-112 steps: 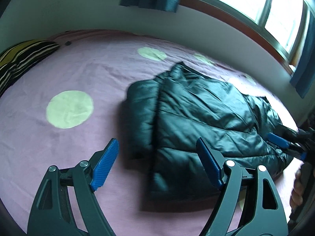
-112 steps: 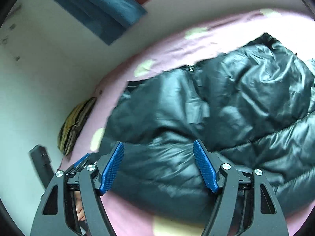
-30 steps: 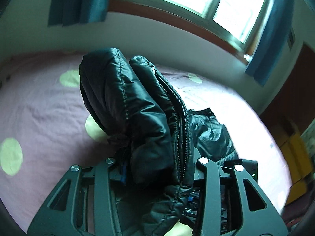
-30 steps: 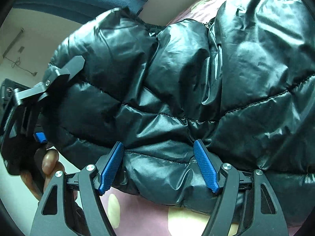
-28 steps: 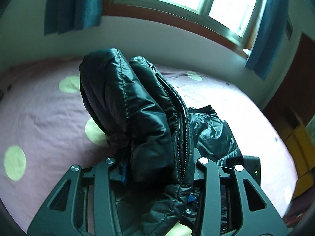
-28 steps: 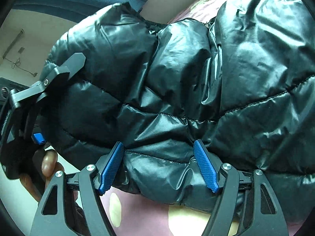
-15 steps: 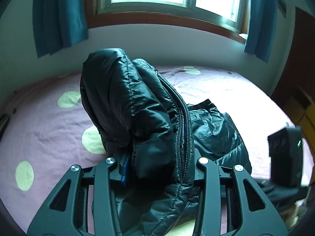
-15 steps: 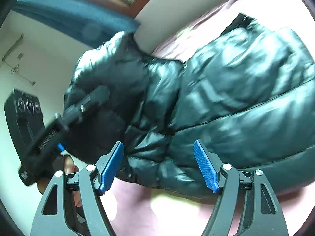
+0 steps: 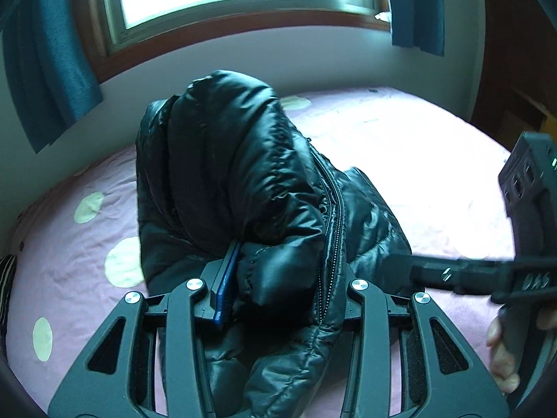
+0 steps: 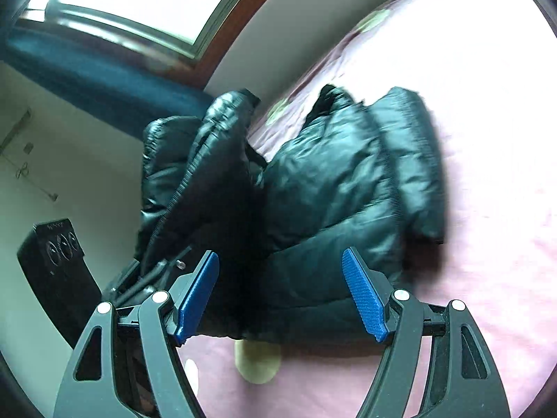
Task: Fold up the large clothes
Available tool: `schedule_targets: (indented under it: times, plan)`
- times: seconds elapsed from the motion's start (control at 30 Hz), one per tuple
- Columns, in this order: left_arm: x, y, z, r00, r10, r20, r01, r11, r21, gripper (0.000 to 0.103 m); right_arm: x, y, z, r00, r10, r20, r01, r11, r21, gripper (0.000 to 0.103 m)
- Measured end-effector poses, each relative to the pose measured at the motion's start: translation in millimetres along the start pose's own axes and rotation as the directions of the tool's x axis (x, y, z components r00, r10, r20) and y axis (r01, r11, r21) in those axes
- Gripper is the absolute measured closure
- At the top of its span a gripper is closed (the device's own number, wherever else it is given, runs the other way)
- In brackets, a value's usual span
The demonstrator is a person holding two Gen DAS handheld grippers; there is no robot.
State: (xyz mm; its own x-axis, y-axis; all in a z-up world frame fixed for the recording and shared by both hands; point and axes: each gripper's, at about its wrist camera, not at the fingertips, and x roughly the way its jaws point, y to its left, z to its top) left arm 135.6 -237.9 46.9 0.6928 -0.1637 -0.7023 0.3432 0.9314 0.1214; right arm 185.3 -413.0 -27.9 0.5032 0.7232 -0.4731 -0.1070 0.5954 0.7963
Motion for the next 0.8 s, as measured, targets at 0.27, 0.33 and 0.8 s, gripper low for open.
schedule_targets:
  times: [0.27,0.33,0.8]
  plan:
    - [20.0,-37.5,-7.1,0.999,0.040,-0.025,-0.038,0.996,0.081,0.063,-25.8,-27.2,9.3,0.999,-0.021,0.049,0.019,0.999,0.031,0.030]
    - [22.8,-44.6,-8.5,0.998,0.049,-0.024,-0.047,0.994,0.097,0.063,-31.7,-26.8,16.1,0.997,-0.027,0.067,0.025,0.999,0.026,0.030]
    - [35.5,-84.4,-21.8,0.992,0.122,0.008,-0.121,0.968,0.218,0.063,-14.3,60.4,108.2,0.971,0.216,-0.099,-0.227,0.966,-0.122,0.030]
